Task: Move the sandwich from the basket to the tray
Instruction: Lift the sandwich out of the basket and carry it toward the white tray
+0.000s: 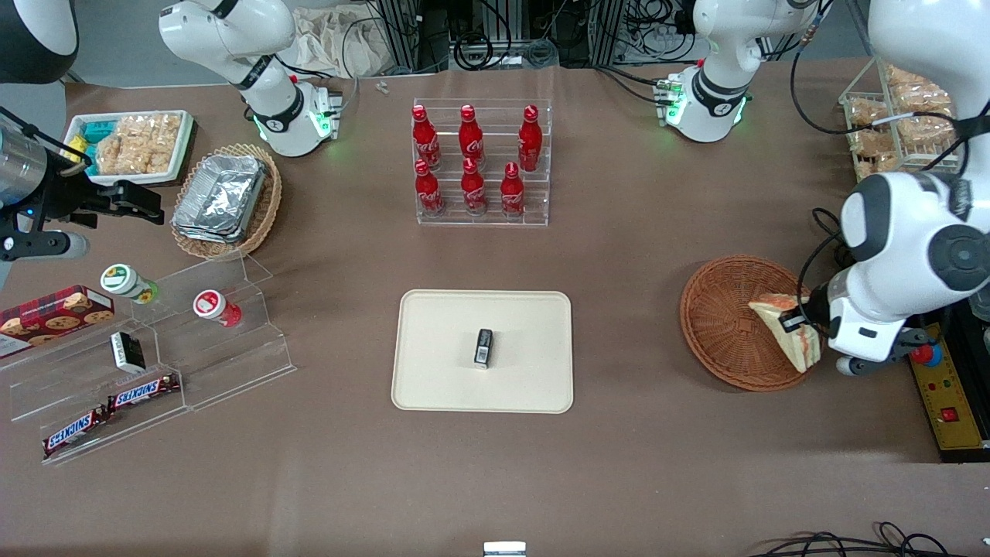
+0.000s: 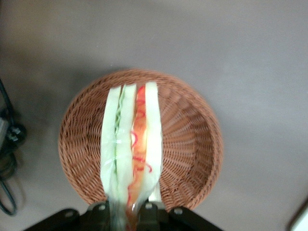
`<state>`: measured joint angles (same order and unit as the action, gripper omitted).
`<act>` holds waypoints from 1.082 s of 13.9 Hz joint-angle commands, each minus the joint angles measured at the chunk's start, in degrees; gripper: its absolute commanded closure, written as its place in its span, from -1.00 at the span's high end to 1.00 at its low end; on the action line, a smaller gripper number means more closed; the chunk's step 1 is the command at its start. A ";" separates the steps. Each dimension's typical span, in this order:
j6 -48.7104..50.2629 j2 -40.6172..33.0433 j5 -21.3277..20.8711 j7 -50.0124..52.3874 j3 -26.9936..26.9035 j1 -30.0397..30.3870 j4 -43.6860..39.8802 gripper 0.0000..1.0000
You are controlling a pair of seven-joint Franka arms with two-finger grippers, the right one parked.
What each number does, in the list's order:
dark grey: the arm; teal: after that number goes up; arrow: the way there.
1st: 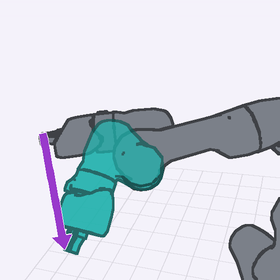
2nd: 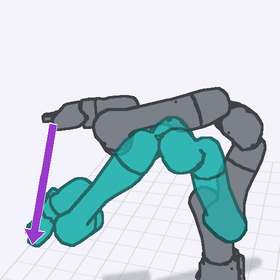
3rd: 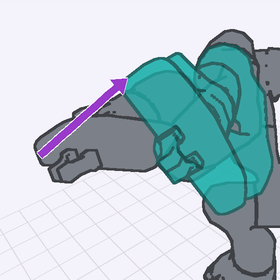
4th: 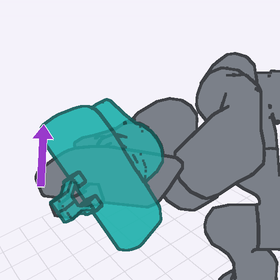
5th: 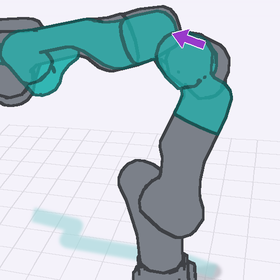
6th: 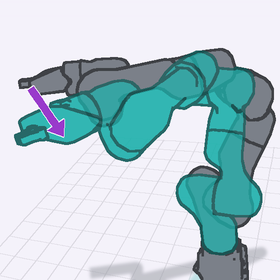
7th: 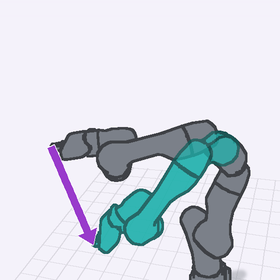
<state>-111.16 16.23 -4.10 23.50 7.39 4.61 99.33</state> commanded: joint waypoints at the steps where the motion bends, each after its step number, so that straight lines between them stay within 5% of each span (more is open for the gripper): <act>1: 5.95 1.79 -0.12 -4.06 1.56 -2.32 -8.52 -1.00; 5: 10.60 3.71 -1.08 -9.34 2.19 -12.22 -14.23 -1.00; 12: 8.43 16.09 0.14 7.67 2.27 -28.86 -23.64 -1.00; 15: -2.17 22.94 -0.04 12.01 2.89 -31.51 -24.62 -1.00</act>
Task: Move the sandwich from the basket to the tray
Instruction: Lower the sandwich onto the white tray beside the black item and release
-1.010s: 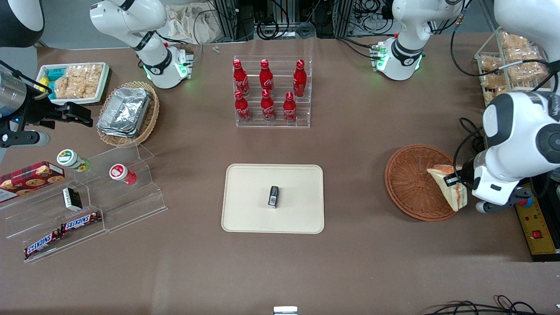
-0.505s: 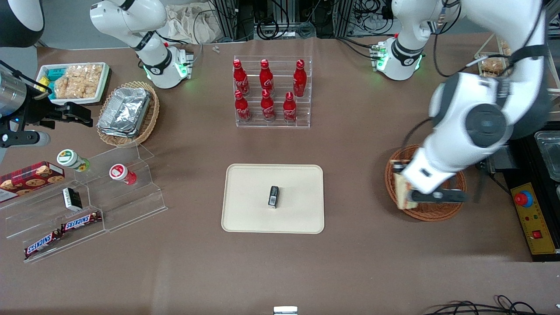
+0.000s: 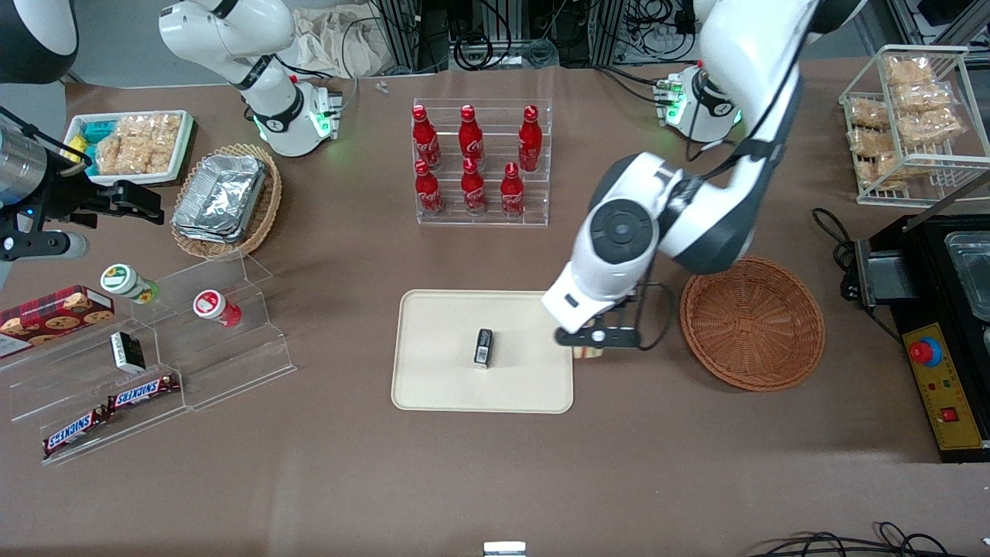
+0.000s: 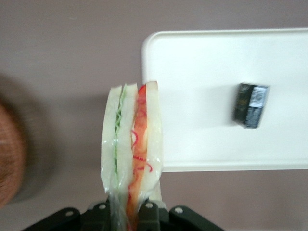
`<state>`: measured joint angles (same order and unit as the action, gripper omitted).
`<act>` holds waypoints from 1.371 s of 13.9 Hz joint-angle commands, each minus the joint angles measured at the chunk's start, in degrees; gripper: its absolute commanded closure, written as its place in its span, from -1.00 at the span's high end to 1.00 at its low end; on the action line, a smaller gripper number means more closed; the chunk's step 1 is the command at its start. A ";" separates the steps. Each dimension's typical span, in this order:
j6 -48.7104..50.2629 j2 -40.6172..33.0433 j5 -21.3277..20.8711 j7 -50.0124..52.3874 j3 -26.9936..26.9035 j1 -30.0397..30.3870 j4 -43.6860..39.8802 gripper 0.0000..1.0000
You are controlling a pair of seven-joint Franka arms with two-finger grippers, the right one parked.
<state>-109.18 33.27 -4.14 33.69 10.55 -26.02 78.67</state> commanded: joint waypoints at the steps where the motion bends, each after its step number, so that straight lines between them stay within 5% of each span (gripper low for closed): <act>1: -9.33 8.63 0.01 1.64 -0.26 -0.97 -4.05 -1.00; 8: -17.29 15.95 -0.61 1.11 -0.27 -0.97 -4.67 -1.00; 9: -17.29 15.95 -0.61 1.20 -0.35 -0.97 -4.58 -0.87; 10: -17.29 15.61 -0.87 1.03 -0.35 -0.97 -4.58 0.76; 11: -17.20 15.08 -1.13 0.94 -0.44 -0.97 -4.58 1.00; 16: -14.84 6.66 -1.93 1.47 -0.88 0.00 -2.04 1.00; 19: -4.77 -1.69 -1.93 0.77 -1.14 4.29 -0.71 1.00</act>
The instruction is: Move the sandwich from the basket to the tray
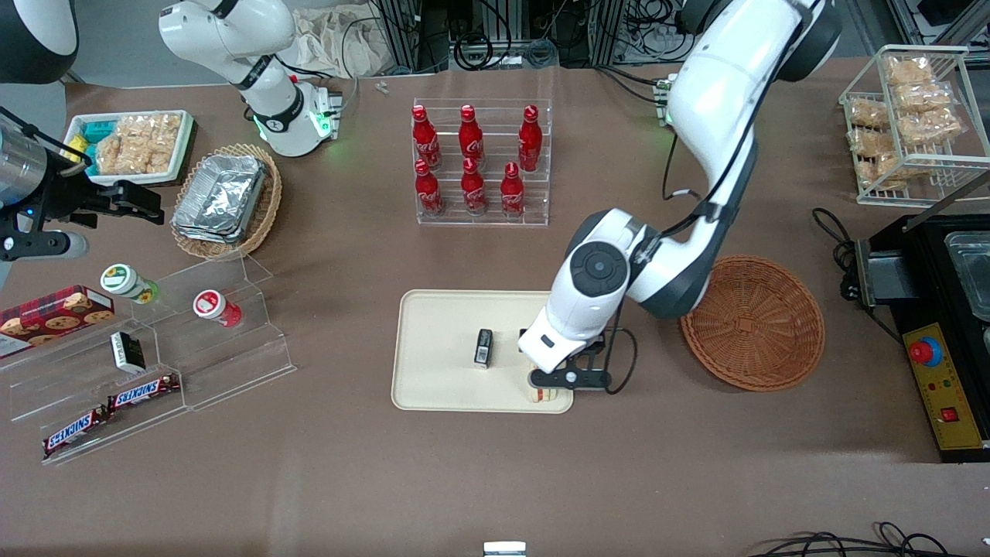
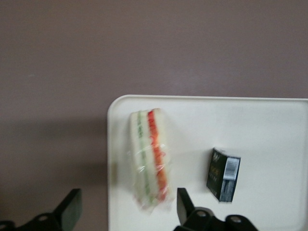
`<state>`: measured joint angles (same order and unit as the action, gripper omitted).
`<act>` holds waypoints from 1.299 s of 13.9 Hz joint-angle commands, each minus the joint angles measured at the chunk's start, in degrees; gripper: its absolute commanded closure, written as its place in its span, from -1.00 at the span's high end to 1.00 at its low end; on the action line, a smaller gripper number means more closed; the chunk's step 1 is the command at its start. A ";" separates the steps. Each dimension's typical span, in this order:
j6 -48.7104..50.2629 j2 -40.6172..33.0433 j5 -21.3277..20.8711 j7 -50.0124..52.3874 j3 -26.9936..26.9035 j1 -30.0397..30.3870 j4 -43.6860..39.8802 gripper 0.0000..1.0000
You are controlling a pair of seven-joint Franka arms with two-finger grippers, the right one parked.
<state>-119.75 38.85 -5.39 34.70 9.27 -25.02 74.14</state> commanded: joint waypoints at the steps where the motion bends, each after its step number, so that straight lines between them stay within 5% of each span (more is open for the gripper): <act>1: 10.28 -9.91 -0.50 -0.25 0.22 5.23 3.73 1.00; 5: 21.21 -22.64 0.28 -1.21 0.31 11.38 7.75 1.00; 10: 21.13 -38.04 3.62 -14.79 0.22 22.10 22.60 1.00; 15: 21.75 -40.08 3.63 -30.97 0.14 29.84 25.26 1.00; 18: 21.75 -37.19 3.63 -31.80 0.05 32.05 22.64 1.00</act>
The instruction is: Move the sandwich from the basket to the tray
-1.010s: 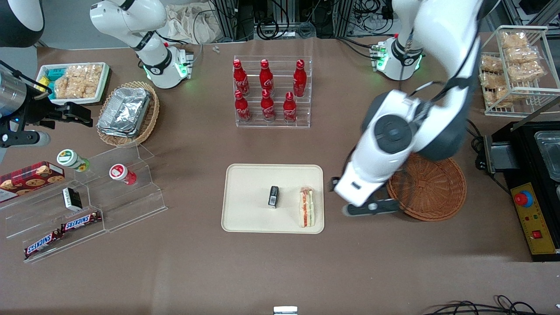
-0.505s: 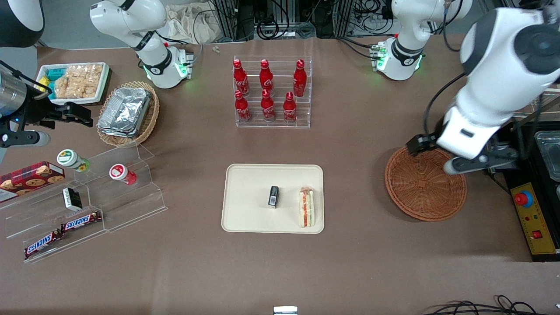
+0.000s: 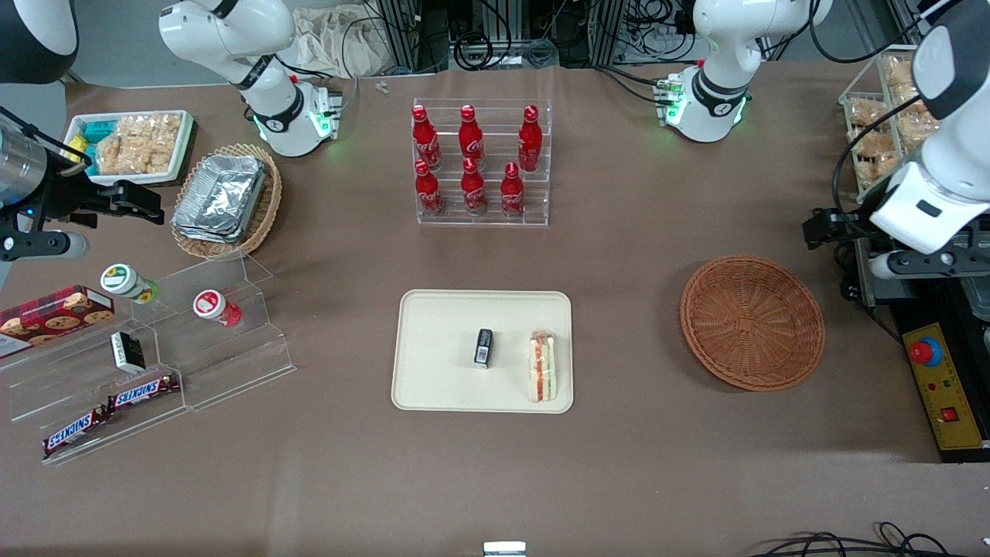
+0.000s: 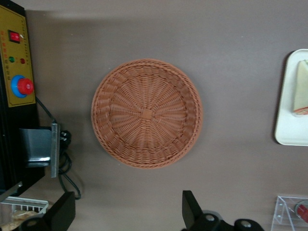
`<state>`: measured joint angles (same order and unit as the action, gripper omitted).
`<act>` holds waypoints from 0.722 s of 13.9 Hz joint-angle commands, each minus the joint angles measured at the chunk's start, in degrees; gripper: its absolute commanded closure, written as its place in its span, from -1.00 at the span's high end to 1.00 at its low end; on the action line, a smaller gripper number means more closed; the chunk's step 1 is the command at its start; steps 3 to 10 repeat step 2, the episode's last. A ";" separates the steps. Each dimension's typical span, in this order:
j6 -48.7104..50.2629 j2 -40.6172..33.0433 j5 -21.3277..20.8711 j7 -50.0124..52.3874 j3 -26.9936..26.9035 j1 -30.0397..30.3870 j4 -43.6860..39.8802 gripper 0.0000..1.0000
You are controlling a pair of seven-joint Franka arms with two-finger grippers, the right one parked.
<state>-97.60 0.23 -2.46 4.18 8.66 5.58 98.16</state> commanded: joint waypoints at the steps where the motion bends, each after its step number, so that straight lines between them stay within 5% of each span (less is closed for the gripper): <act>1: -0.31 2.57 0.61 -1.28 0.65 1.45 -2.35 1.00; 10: -0.40 3.11 0.61 -1.28 0.65 1.54 -2.70 1.00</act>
